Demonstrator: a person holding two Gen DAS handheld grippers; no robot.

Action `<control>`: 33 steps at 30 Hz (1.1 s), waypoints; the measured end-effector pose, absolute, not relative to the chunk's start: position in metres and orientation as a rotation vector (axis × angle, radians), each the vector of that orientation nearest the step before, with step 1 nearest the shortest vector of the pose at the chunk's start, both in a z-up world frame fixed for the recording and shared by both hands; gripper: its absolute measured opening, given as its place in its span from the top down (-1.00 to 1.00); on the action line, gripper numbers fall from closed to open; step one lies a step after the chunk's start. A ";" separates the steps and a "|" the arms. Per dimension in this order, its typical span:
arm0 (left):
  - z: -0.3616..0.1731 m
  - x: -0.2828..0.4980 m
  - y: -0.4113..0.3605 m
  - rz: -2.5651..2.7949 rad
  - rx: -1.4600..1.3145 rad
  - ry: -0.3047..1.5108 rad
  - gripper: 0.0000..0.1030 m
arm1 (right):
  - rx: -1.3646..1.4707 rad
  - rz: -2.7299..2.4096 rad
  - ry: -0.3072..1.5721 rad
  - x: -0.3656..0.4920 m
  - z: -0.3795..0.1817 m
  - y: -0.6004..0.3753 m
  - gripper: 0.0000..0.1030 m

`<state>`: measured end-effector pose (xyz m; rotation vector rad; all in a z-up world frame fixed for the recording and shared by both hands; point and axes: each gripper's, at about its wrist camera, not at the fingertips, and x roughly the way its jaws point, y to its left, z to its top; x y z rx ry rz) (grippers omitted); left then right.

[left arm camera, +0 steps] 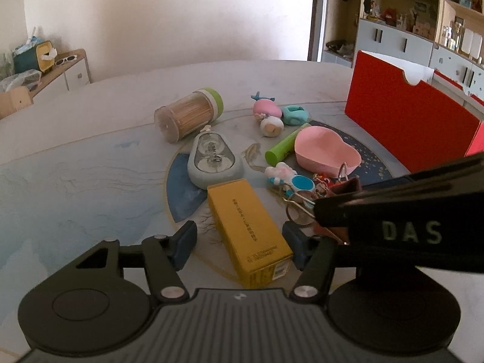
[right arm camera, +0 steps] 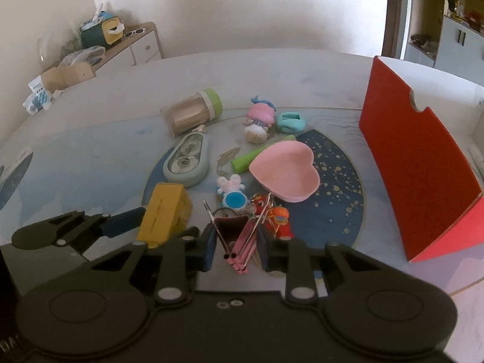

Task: Organize rigid objects
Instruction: 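Grasp the yellow box with the left gripper while the right grasps pink binder clips, then carry the yellow box and pink binder clips over the red box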

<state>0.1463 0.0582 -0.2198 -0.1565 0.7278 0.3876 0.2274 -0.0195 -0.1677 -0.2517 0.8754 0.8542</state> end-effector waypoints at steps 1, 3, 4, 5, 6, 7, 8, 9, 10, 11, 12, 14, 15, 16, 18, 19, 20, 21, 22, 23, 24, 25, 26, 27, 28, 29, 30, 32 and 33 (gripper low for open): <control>-0.219 0.146 0.060 0.388 -0.162 0.726 -0.04 | -0.247 0.852 0.873 0.227 -0.167 -0.021 0.50; -0.218 0.144 0.064 0.389 -0.173 0.722 0.10 | -0.243 0.846 0.861 0.226 -0.167 -0.024 0.51; -0.218 0.144 0.067 0.391 -0.178 0.720 0.20 | -0.235 0.841 0.857 0.226 -0.167 -0.026 0.51; -0.218 0.143 0.069 0.387 -0.184 0.717 0.25 | -0.231 0.835 0.855 0.225 -0.167 -0.027 0.51; -0.218 0.143 0.070 0.382 -0.183 0.715 0.34 | -0.224 0.832 0.851 0.225 -0.168 -0.029 0.52; -0.218 0.143 0.071 0.381 -0.182 0.713 0.41 | -0.218 0.831 0.848 0.225 -0.168 -0.031 0.52; -0.218 0.143 0.072 0.381 -0.183 0.712 0.41 | -0.212 0.829 0.843 0.224 -0.168 -0.032 0.52; -0.218 0.143 0.072 0.381 -0.185 0.712 0.41 | -0.208 0.827 0.837 0.223 -0.168 -0.034 0.52; -0.217 0.142 0.073 0.379 -0.187 0.711 0.42 | -0.202 0.826 0.830 0.223 -0.167 -0.035 0.52; -0.217 0.142 0.074 0.377 -0.189 0.712 0.42 | -0.198 0.825 0.826 0.222 -0.165 -0.037 0.52; -0.216 0.140 0.074 0.376 -0.193 0.713 0.42 | -0.192 0.826 0.821 0.222 -0.164 -0.037 0.53; -0.214 0.137 0.076 0.376 -0.200 0.710 0.42 | -0.181 0.830 0.814 0.221 -0.159 -0.039 0.53; -0.212 0.136 0.077 0.376 -0.203 0.709 0.42 | -0.177 0.831 0.811 0.221 -0.156 -0.040 0.53; -0.210 0.135 0.078 0.375 -0.207 0.708 0.42 | -0.173 0.833 0.811 0.220 -0.154 -0.041 0.53; -0.206 0.133 0.080 0.376 -0.222 0.712 0.42 | -0.169 0.835 0.807 0.220 -0.147 -0.044 0.53; -0.203 0.131 0.082 0.374 -0.232 0.710 0.42 | -0.170 0.835 0.807 0.220 -0.143 -0.045 0.53; -0.200 0.130 0.083 0.372 -0.237 0.706 0.42 | -0.167 0.836 0.808 0.220 -0.140 -0.046 0.53; -0.196 0.129 0.084 0.370 -0.240 0.704 0.42 | -0.163 0.836 0.807 0.221 -0.137 -0.048 0.53; -0.191 0.128 0.084 0.367 -0.244 0.700 0.42 | -0.162 0.835 0.807 0.221 -0.133 -0.049 0.53; -0.186 0.128 0.085 0.362 -0.248 0.696 0.42 | -0.162 0.835 0.807 0.222 -0.128 -0.051 0.53; -0.181 0.127 0.085 0.355 -0.249 0.695 0.42 | -0.158 0.833 0.809 0.222 -0.125 -0.053 0.53; -0.176 0.127 0.085 0.350 -0.248 0.697 0.42 | -0.151 0.832 0.813 0.223 -0.121 -0.055 0.53; -0.171 0.128 0.084 0.347 -0.245 0.697 0.42 | -0.148 0.831 0.815 0.224 -0.117 -0.057 0.53; -0.166 0.128 0.084 0.342 -0.241 0.697 0.42 | -0.145 0.828 0.814 0.224 -0.113 -0.059 0.53; -0.160 0.128 0.083 0.334 -0.238 0.696 0.42 | -0.144 0.826 0.815 0.225 -0.110 -0.061 0.53; -0.155 0.128 0.082 0.330 -0.237 0.694 0.42 | -0.142 0.826 0.818 0.226 -0.106 -0.064 0.53; -0.150 0.129 0.082 0.325 -0.235 0.690 0.42 | -0.138 0.826 0.817 0.226 -0.102 -0.066 0.53; -0.138 0.130 0.079 0.313 -0.223 0.683 0.42 | -0.134 0.822 0.814 0.228 -0.094 -0.073 0.53; -0.133 0.130 0.078 0.305 -0.219 0.680 0.42 | -0.131 0.820 0.813 0.229 -0.089 -0.076 0.53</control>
